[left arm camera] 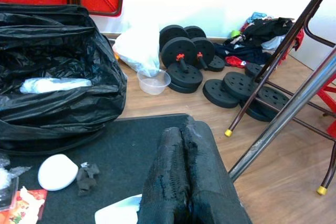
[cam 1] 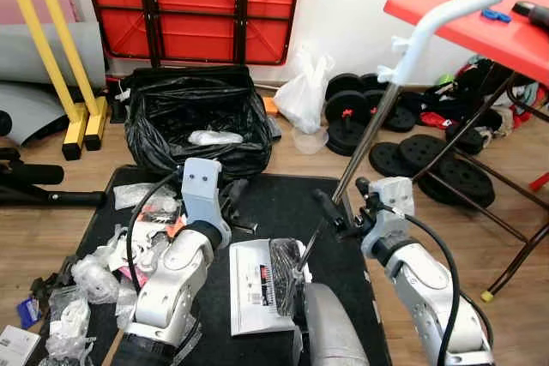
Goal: Sweep floor
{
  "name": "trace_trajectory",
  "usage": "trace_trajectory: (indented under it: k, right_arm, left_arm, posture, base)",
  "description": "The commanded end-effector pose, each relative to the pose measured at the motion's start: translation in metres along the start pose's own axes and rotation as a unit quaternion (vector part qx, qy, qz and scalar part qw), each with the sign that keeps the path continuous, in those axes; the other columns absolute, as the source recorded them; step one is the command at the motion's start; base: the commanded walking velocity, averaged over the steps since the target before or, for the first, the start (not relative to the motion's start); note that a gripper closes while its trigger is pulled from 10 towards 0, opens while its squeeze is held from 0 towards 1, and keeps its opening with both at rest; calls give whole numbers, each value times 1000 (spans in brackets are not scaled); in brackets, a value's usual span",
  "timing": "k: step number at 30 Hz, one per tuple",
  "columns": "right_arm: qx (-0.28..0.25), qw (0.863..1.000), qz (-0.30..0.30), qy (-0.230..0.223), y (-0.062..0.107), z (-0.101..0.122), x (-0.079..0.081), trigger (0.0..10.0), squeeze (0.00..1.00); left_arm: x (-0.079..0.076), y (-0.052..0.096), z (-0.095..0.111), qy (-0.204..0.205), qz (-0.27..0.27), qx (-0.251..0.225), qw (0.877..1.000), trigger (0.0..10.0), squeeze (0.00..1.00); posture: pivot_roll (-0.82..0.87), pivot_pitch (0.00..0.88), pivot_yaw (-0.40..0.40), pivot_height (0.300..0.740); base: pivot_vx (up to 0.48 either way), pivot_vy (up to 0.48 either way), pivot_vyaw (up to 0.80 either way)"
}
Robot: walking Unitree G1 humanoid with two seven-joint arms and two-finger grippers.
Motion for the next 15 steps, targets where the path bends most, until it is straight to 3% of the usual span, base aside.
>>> trace_trajectory:
  k: [1, 10, 15]
  right_arm:
    - [0, 1000, 1, -1, 1, -1, -3, 10000, 0]
    - [-2, 1000, 3, 4, -1, 0, -4, 10000, 0]
    - [-2, 1000, 5, 2, -1, 1, -3, 10000, 0]
  left_arm:
    - [-13, -1, -4, -7, -75, 21, 997, 10000, 0]
    - [-10, 0, -2, -16, -66, 17, 998, 10000, 0]
    - [-8, 1, 1, 0, -60, 10, 998, 10000, 0]
  posture:
    - [-146, 38, -137, 565]
    - [-147, 43, -133, 580]
    - [-143, 45, -136, 595]
  base:
    - [0, 0, 0]
    - [0, 0, 0]
    - [0, 0, 0]
Point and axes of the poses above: a point about 5 cm out from each wrist's last joint towards the gripper, its own y axis pointing back from the gripper into the wrist, its own z axis along the axis of the wrist's last joint, x = y × z, the point moved 2 cm from there along -y, pointing out of the wrist towards the gripper, and after that the axes turned 10 degrees about y, right-handed, at the moved point
